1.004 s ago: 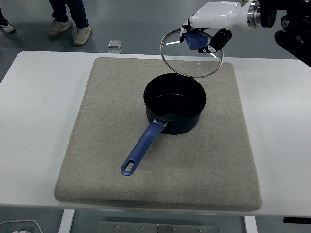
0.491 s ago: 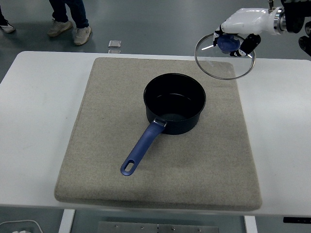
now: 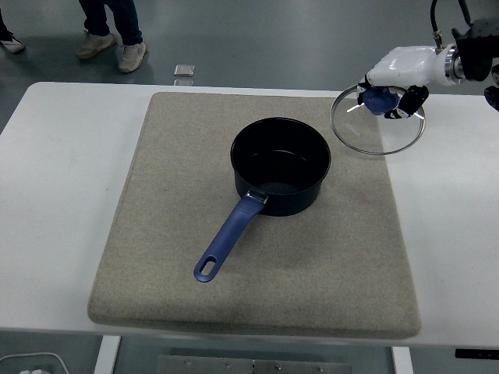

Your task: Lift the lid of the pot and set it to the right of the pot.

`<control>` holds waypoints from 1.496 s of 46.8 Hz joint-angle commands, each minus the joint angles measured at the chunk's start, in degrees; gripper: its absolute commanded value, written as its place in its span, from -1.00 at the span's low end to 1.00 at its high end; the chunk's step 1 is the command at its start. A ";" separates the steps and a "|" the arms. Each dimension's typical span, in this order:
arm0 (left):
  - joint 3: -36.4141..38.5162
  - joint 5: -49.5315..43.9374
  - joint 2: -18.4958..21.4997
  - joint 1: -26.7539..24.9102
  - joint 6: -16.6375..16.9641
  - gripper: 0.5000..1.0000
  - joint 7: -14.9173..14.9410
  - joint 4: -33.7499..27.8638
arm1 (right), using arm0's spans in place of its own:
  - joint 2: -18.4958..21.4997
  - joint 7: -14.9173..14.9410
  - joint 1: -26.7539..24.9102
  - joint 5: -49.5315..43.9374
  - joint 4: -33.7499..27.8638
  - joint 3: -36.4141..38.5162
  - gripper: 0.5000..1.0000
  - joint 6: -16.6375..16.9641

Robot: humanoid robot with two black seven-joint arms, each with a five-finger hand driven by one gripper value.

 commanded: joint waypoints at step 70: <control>-0.05 0.00 0.00 0.00 0.00 1.00 0.00 0.00 | -2.86 -0.01 0.17 4.15 12.85 -4.28 -1.00 -0.08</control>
